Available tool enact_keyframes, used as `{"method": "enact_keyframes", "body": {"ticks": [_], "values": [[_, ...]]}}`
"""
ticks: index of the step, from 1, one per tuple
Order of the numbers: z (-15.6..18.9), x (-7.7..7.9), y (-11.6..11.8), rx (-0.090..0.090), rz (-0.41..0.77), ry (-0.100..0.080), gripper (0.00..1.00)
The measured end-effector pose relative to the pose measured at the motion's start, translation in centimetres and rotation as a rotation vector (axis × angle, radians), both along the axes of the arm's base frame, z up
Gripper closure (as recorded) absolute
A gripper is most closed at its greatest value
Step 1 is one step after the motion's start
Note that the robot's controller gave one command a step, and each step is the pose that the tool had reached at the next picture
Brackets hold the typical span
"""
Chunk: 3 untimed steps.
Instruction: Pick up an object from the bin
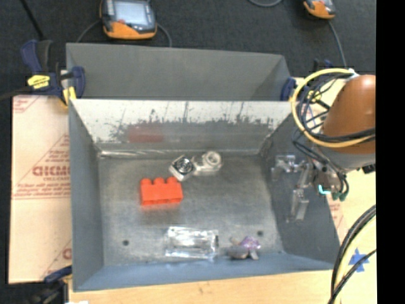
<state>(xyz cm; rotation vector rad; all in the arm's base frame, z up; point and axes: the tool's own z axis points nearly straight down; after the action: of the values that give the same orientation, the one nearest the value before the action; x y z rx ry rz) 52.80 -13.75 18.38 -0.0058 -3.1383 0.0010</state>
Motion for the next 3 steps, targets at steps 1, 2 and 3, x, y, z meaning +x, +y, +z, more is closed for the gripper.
{"method": "enact_keyframes", "body": {"ticks": [1,2,3], "values": [[-11.2,-4.8,1.6,-0.004,0.161,-0.021,0.0],[-11.0,-4.9,6.1,-0.007,0.452,-0.026,0.0],[-11.3,-4.6,7.6,0.0,0.863,-0.01,0.0]]}}
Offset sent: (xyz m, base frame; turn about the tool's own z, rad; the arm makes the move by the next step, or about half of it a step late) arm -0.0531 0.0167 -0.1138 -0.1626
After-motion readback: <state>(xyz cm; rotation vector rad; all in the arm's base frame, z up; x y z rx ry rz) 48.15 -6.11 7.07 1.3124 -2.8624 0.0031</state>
